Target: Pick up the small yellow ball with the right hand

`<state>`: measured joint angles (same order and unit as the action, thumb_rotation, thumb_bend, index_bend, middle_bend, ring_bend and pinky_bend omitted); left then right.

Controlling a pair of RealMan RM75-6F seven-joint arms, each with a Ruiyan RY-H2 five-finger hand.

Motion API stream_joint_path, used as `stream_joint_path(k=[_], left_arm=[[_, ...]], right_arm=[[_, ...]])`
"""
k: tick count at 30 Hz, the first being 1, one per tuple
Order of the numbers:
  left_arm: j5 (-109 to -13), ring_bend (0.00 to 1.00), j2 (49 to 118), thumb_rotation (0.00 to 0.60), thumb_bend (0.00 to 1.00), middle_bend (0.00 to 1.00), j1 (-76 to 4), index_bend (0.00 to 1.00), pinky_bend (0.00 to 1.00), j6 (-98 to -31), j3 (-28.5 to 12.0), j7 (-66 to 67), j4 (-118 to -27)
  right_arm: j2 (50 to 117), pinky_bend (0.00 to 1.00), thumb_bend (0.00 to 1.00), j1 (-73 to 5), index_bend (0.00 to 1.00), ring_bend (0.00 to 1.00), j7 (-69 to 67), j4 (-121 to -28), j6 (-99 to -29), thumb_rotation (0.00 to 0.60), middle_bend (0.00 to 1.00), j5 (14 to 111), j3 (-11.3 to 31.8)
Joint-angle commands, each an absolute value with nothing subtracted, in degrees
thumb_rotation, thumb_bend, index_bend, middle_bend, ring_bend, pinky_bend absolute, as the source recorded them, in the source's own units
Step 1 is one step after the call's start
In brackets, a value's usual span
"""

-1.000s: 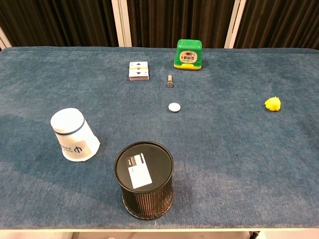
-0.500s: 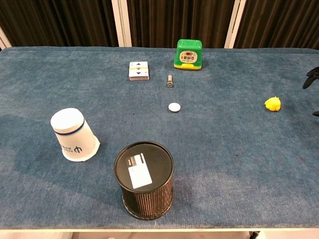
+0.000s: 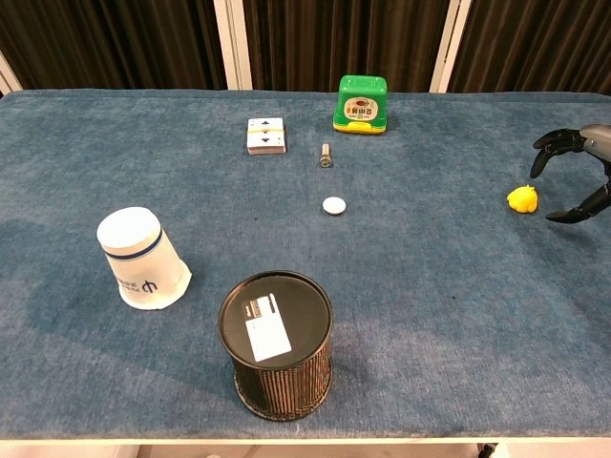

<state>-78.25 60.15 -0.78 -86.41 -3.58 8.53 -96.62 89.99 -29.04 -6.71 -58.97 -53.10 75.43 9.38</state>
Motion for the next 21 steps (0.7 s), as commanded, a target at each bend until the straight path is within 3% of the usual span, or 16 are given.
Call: stream_joint_path(k=[1, 21], left_arm=[[-78.30, 0.06, 60.15, 0.600, 0.30, 0.05, -0.79, 0.17, 0.17, -86.40, -3.56, 8.55, -96.60], [-78.13, 0.06, 60.07, 0.600, 0.30, 0.05, -0.94, 0.17, 0.17, -86.01, -3.53, 8.78, -96.49]], right_arm=[[90.44, 0.17, 0.31, -29.27, 0.44, 0.21, -6.75, -58.30, -52.46, 0.600, 0.18, 74.98, 9.25], [93.82, 0.18, 0.35, -32.15, 0.50, 0.22, -10.08, -53.18, -49.42, 0.600, 0.18, 74.84, 9.23]])
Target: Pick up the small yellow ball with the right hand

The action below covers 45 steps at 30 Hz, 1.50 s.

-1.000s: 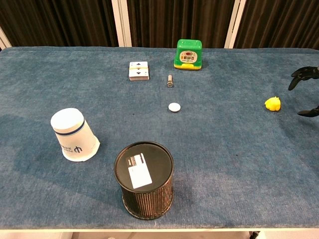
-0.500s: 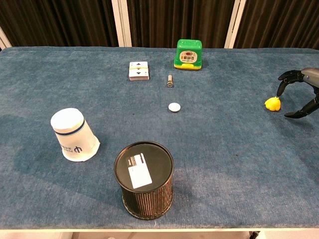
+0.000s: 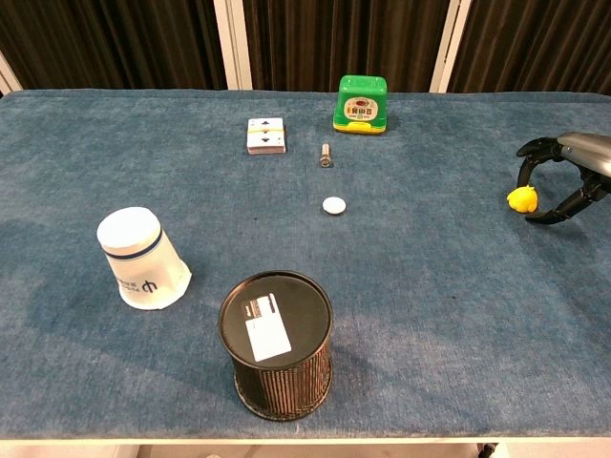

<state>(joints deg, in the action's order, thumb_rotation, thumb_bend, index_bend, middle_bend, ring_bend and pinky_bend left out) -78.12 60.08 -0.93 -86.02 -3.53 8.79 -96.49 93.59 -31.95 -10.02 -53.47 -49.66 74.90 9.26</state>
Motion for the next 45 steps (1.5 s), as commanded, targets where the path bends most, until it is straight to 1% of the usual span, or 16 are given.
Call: stream_joint_path(k=[1, 5, 9, 13, 21, 24, 27, 33, 37, 41, 45], left_arm=[[-78.15, 0.06, 60.08, 0.600, 0.30, 0.05, -0.96, 0.17, 0.17, -85.98, -3.52, 8.80, -96.48], [-78.16, 0.06, 60.09, 0.600, 0.29, 0.05, -0.97, 0.17, 0.17, -85.98, -3.51, 8.77, -96.48], [-78.08, 0.06, 60.07, 0.600, 0.29, 0.05, -0.95, 0.17, 0.17, -85.96, -3.53, 8.60, -96.46], [-78.14, 0.06, 60.03, 0.600, 0.29, 0.05, -0.98, 0.17, 0.17, -85.86, -3.48, 8.53, -96.50], [-78.29, 0.06, 60.10, 0.600, 0.29, 0.05, -0.95, 0.17, 0.17, -85.96, -3.41, 8.59, -96.51], [-78.18, 0.06, 60.09, 0.600, 0.29, 0.05, -0.94, 0.17, 0.17, -85.98, -3.47, 8.55, -96.56], [-78.26, 0.06, 60.10, 0.600, 0.29, 0.05, -0.94, 0.17, 0.17, -86.02, -3.43, 8.70, -96.52], [-78.15, 0.06, 60.04, 0.600, 0.29, 0.05, -0.88, 0.17, 0.17, -85.99, -3.37, 8.87, -96.65], [-78.25, 0.06, 60.04, 0.600, 0.29, 0.05, -0.87, 0.17, 0.17, -86.00, -3.29, 8.96, -96.65], [-78.29, 0.06, 60.01, 0.600, 0.29, 0.05, -0.87, 0.17, 0.17, -86.00, -3.26, 9.12, -96.75], [-78.31, 0.06, 59.98, 0.600, 0.29, 0.05, -0.83, 0.17, 0.17, -86.05, -3.24, 9.10, -96.80]], right_arm=[[94.00, 0.18, 0.35, -32.30, 0.50, 0.22, -10.15, -52.93, -49.31, 0.600, 0.18, 74.83, 9.24], [94.69, 0.18, 0.38, -32.73, 0.52, 0.22, -10.60, -52.11, -49.40, 0.600, 0.18, 75.09, 9.25], [95.26, 0.19, 0.46, -33.00, 0.59, 0.23, -10.63, -51.22, -49.53, 0.600, 0.18, 75.29, 9.13], [95.33, 0.19, 0.52, -33.01, 0.63, 0.24, -10.72, -51.13, -49.98, 0.600, 0.18, 75.32, 9.18], [94.71, 0.22, 0.59, -32.68, 0.69, 0.26, -10.67, -51.98, -51.94, 0.600, 0.18, 75.71, 9.34], [93.93, 0.22, 0.59, -32.52, 0.70, 0.26, -11.06, -53.27, -53.13, 0.600, 0.18, 75.88, 9.74], [93.11, 0.22, 0.59, -32.28, 0.70, 0.26, -11.72, -54.95, -55.76, 0.600, 0.18, 76.55, 10.44], [90.32, 0.22, 0.59, -31.86, 0.70, 0.26, -11.48, -61.14, -62.54, 0.600, 0.18, 79.23, 11.69], [87.41, 0.22, 0.59, -32.09, 0.70, 0.26, -8.81, -67.63, -66.24, 0.600, 0.18, 80.83, 12.89], [84.36, 0.23, 0.59, -32.85, 0.70, 0.26, -5.03, -74.30, -67.57, 0.600, 0.18, 81.52, 14.10], [81.72, 0.23, 0.59, -33.91, 0.70, 0.26, -1.40, -79.74, -67.01, 0.600, 0.18, 80.70, 15.48]])
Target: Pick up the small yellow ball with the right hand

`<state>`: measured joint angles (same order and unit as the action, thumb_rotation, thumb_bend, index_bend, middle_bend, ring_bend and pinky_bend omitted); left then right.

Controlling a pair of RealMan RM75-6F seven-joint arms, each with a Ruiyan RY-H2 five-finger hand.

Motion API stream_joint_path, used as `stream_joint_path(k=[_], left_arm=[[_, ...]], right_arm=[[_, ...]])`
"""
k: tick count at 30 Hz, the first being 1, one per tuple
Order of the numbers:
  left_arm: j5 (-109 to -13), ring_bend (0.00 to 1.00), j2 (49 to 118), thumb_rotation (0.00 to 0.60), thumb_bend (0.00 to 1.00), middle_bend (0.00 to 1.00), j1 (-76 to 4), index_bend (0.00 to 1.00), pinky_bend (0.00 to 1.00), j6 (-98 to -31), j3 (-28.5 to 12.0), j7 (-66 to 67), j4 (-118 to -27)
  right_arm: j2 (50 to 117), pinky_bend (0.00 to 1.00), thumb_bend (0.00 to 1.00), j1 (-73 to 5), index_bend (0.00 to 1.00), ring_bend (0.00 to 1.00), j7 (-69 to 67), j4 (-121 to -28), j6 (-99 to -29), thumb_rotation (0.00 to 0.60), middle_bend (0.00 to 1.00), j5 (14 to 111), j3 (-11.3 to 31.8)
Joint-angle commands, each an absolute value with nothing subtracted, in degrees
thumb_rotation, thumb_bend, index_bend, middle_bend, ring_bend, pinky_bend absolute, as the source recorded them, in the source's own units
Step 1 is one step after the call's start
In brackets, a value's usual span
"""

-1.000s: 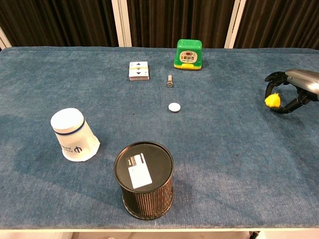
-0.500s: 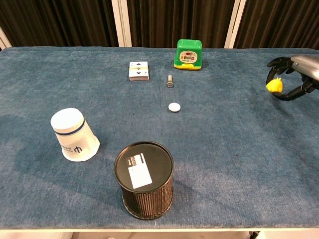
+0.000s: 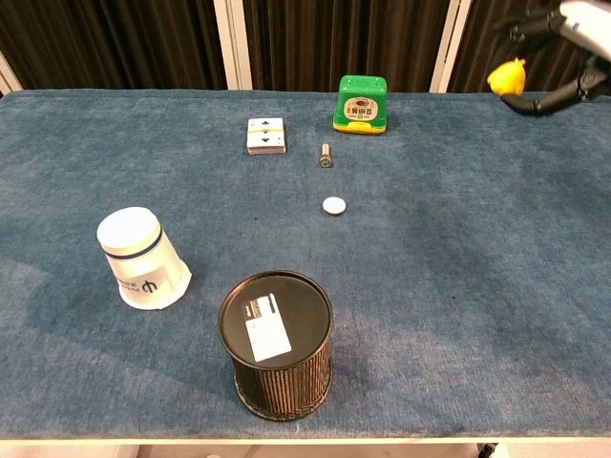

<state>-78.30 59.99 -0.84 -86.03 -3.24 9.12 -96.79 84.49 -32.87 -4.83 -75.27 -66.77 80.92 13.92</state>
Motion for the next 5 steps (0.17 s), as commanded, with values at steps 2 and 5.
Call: stream_joint_path(k=[2, 5], left_arm=[[-78.32, 0.06, 59.95, 0.600, 0.30, 0.05, -0.81, 0.17, 0.17, -86.06, -3.23, 9.06, -96.80], [-78.30, 0.06, 59.93, 0.600, 0.29, 0.05, -0.80, 0.17, 0.17, -86.05, -3.23, 8.97, -96.83]], right_arm=[[80.61, 0.23, 0.59, -34.37, 0.70, 0.26, 0.38, -81.94, -66.46, 0.600, 0.18, 79.97, 15.97], [79.46, 0.23, 0.59, -34.65, 0.70, 0.26, 2.00, -84.44, -65.88, 0.600, 0.18, 79.22, 16.07]])
